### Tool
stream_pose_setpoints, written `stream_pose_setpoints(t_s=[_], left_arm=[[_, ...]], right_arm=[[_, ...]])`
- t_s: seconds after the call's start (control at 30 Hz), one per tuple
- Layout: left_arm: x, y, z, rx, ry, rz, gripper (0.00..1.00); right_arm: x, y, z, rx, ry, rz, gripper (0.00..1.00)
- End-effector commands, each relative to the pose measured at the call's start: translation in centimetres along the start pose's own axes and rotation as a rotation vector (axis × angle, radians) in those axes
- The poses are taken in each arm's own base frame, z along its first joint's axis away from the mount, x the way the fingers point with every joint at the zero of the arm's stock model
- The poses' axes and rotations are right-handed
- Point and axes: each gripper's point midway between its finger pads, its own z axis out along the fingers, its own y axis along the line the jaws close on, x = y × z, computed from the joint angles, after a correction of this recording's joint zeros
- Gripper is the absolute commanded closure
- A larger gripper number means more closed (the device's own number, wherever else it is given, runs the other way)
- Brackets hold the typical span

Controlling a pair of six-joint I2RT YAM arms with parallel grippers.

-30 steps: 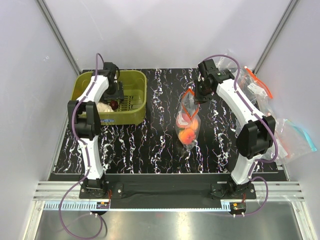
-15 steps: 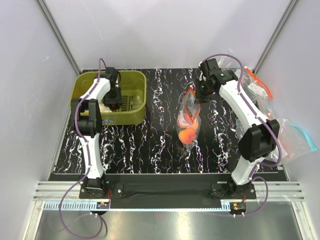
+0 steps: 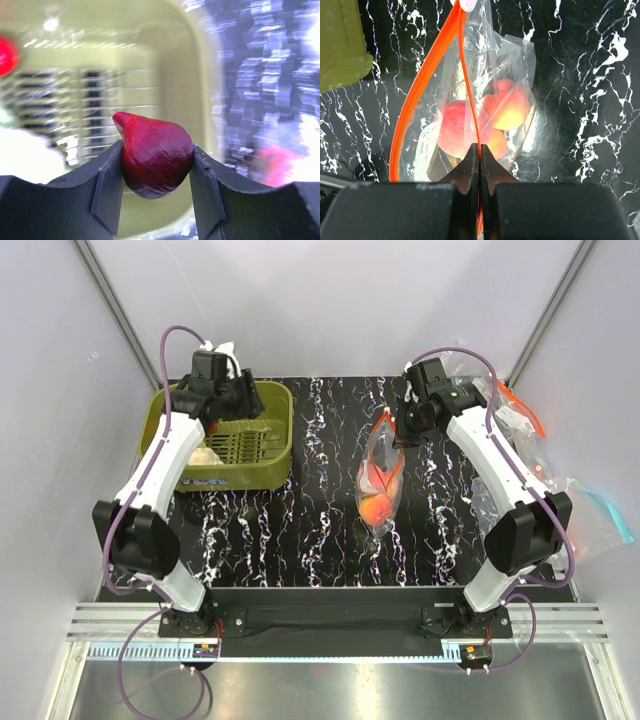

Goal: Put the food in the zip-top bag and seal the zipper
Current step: Pick up the fake fruit from the bin, then place the fake fruit in the zipper food storage bag.

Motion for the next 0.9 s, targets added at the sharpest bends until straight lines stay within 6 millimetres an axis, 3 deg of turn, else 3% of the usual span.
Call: stream_pose_setpoints(t_s=[0.0, 0.13, 0.33, 0.57, 0.63, 0.67, 0.73, 0.87], left_arm=[[-1.7, -6.4, -3.1, 0.185, -0.086, -0.004, 0.59], [-0.7, -13.5, -6.7, 0.395, -0.094, 0.037, 0.59], [2.6, -20.8, -9.8, 0.624, -0.052, 0.031, 0.58], [5.2, -27.6, -10.7, 0.780, 0.008, 0.034, 0.58], [5.0, -29.7, -12.0, 0.839, 0.005, 0.041, 0.58], [5.5, -30.4, -11.4, 0.848, 0.024, 0.046, 0.58], [5.5, -31.9, -12.3, 0.885, 0.034, 0.051, 0.58], [7.3, -33.1, -11.6, 0.888, 0.096, 0.051, 0.58]], right_arm=[[-0.2, 0.0, -2.9, -0.005, -0.059, 0.011, 1.00], [1.0, -0.7, -3.9, 0.043, -0.049, -0.008, 1.00], [2.1, -0.8, -4.7, 0.033, -0.063, -0.021, 1.00], [1.9, -0.6, -5.7, 0.024, -0.080, -0.055, 1.00], [1.8, -0.7, -5.8, 0.026, -0.084, -0.063, 1.00], [1.8, -0.6, -6.0, 0.022, -0.090, -0.063, 1.00], [1.6, -0.5, -6.2, 0.018, -0.098, -0.067, 1.00], [1.1, -0.3, -6.5, 0.013, -0.115, -0.069, 1.00]])
